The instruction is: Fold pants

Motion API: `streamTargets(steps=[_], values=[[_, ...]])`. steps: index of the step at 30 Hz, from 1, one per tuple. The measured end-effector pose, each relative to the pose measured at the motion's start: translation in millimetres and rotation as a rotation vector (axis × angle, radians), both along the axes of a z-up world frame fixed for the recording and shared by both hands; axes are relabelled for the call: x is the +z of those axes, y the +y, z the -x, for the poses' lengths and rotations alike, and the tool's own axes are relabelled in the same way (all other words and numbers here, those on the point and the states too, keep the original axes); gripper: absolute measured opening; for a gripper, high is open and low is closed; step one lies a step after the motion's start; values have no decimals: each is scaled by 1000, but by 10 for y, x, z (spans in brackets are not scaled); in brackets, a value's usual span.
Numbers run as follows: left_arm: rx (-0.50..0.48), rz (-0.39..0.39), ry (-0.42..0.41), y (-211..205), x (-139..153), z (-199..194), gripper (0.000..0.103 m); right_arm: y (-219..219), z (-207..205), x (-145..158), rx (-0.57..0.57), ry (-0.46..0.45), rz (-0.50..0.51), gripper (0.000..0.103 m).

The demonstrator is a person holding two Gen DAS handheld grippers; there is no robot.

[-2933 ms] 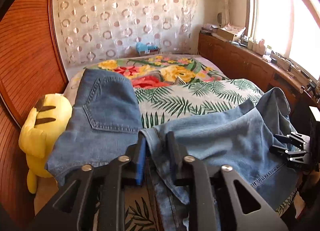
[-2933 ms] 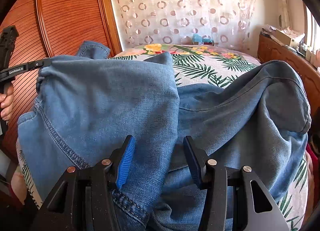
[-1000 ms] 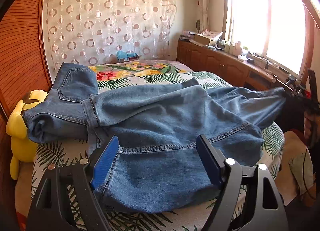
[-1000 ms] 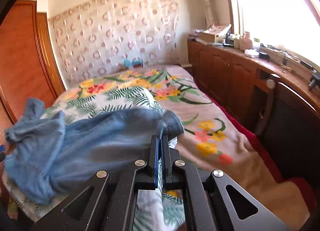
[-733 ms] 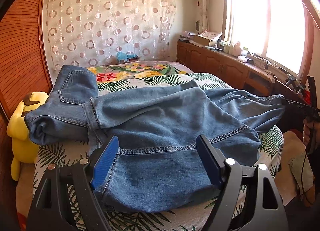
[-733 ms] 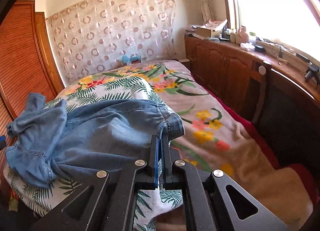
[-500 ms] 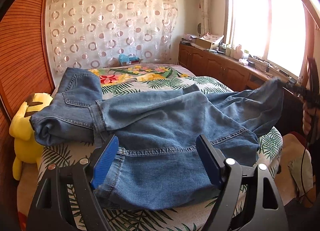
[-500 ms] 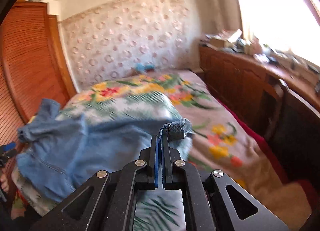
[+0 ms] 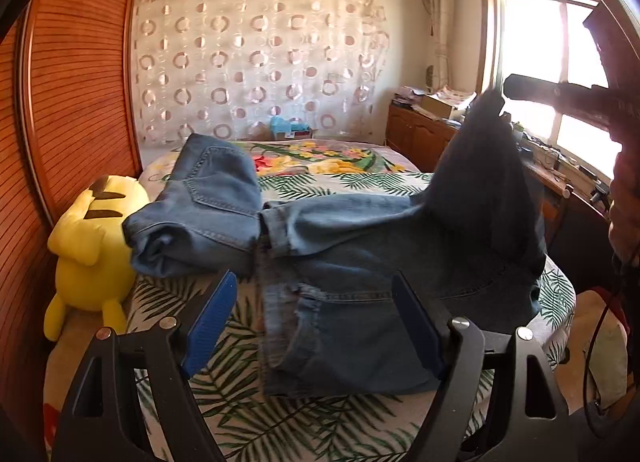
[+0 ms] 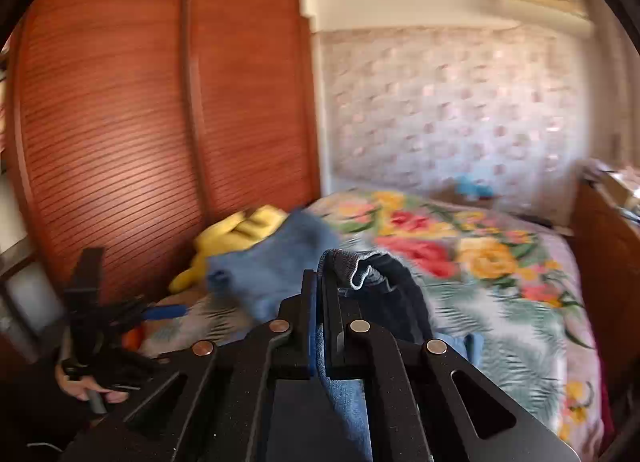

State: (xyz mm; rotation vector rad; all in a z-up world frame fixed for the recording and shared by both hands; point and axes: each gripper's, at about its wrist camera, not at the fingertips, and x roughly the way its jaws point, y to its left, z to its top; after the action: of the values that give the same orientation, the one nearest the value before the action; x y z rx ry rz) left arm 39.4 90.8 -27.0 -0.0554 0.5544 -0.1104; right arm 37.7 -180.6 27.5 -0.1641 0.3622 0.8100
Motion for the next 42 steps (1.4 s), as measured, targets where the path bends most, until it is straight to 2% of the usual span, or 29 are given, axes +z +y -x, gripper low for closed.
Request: streamTargets(steps=[1,3,5,8,16,18,20,21,23,25,31,33,35,37,40,41,42], values=[[3,0,0,20,-3,-2,80,46,-16,-14,7,3,13,2],[5,3,2,58,-18,-4,80,129,-34,-50,-2,7,65,11],[2,10,5,64,-34,-27,80,81,-90,-43,-21,4,88,26],[-12,13,13,30,-78,-66,80,-55,-189,-60,-62,9,115,28],[-99,-30,39,-329,-192,-154,80,233,-135,-190,-160,71,151,29],[-125,-33,53,-404,-224,-193,80,245,-159,-223,-172,87,147,33],[-145,-31,68,-453,-256,-234,80,276,-179,-229,-184,102,143,49],[-158,-39,71,-493,-275,-262,80,281,-172,-250,-191,111,145,51],[-178,-51,82,-556,-313,-304,74,264,-175,-323,-213,131,157,51],[-201,-59,118,-604,-393,-388,63,253,-196,-395,-238,176,171,51],[-217,-76,187,-650,-616,-548,48,343,-229,-620,-253,310,188,51],[-211,-78,192,-638,-646,-573,41,398,-199,-647,-254,338,184,51],[-211,-75,192,-626,-654,-581,38,447,-161,-646,-250,365,174,51],[-228,-63,193,-631,-657,-588,22,493,-106,-623,-233,381,164,51],[-242,-73,177,-674,-599,-571,13,586,-46,-552,-202,386,159,50],[-248,-77,171,-686,-580,-562,13,627,-38,-517,-184,393,152,39],[-255,-81,166,-700,-561,-553,12,667,-28,-480,-169,402,148,32]])
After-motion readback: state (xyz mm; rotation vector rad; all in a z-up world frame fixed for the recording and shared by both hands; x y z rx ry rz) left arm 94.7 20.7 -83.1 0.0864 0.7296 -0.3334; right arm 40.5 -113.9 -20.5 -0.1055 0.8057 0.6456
